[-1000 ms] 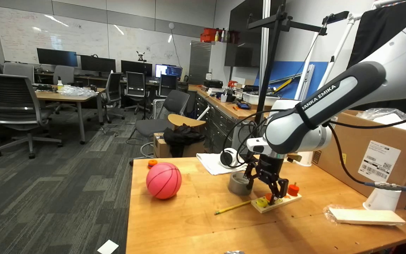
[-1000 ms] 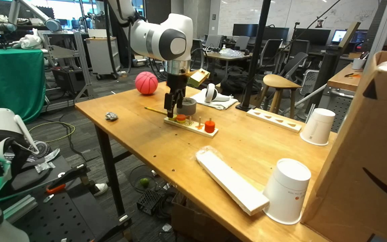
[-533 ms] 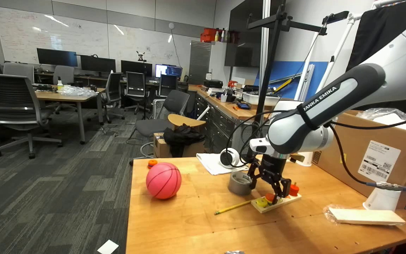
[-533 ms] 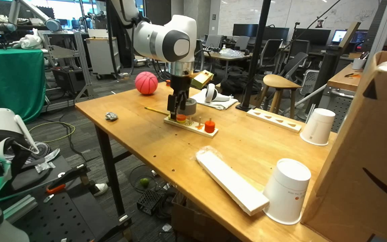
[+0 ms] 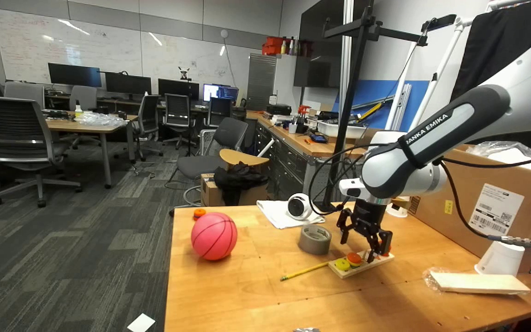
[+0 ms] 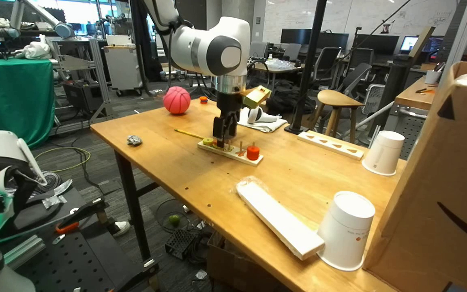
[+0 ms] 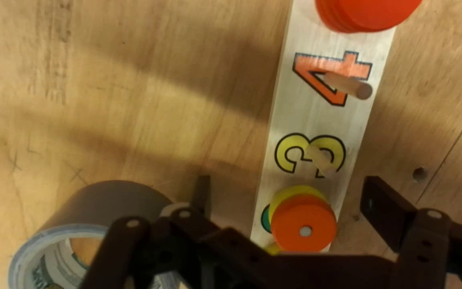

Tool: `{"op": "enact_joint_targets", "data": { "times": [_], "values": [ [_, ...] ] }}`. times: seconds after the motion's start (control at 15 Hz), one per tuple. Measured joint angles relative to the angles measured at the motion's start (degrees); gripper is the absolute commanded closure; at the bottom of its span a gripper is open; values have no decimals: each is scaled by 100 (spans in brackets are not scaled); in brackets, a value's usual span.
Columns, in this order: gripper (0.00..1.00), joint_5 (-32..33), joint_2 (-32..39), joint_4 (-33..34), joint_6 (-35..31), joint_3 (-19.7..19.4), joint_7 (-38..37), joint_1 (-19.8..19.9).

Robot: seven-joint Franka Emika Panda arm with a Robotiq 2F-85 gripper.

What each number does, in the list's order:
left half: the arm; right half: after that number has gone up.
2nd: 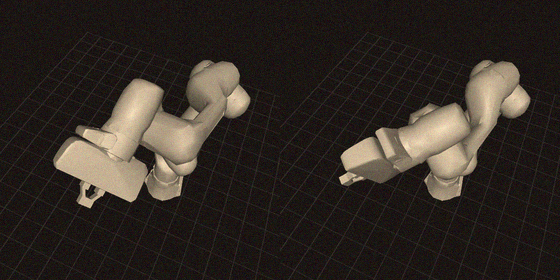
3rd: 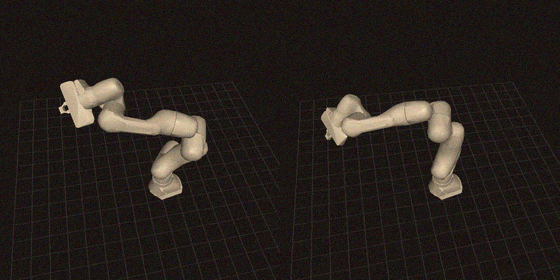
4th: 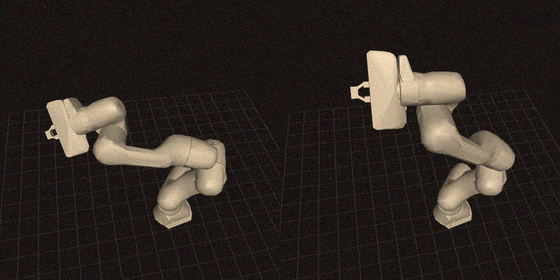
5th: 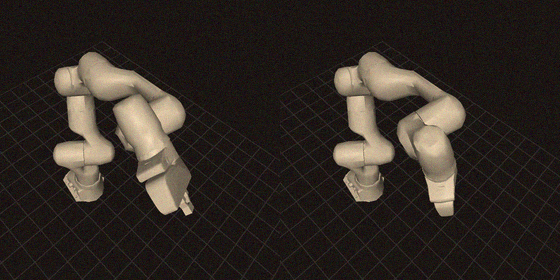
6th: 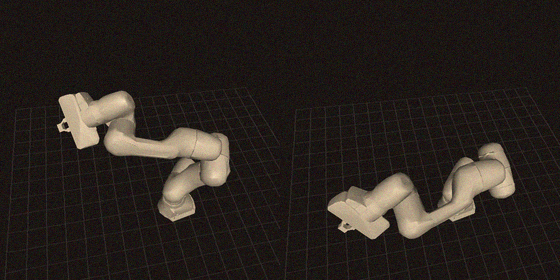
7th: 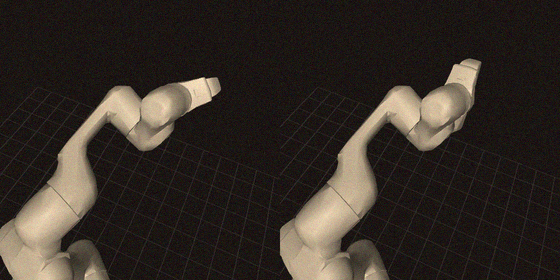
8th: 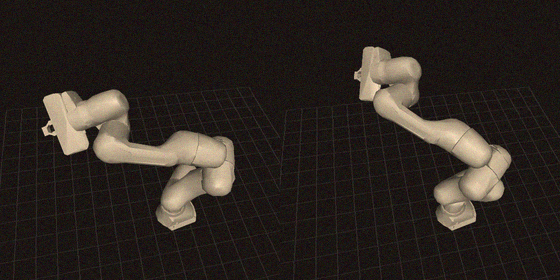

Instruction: Move the right and middle blocks blocks to the first right position, respectively

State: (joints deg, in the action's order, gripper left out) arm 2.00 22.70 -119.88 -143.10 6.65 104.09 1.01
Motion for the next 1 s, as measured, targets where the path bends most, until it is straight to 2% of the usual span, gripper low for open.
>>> {"op": "enact_joint_targets", "data": {
  "times": [0.33,0.73,0.87,0.93,1.0],
  "values": [
    [4,-2,-46,-18,0,52,-32,31],
    [7,-2,-101,-68,0,129,-149,-34],
    [16,-2,-101,-86,1,129,-182,-47],
    [26,-2,-101,-96,1,129,-195,-47],
    [41,-2,-101,-102,1,128,-201,-47]
  ]
}}
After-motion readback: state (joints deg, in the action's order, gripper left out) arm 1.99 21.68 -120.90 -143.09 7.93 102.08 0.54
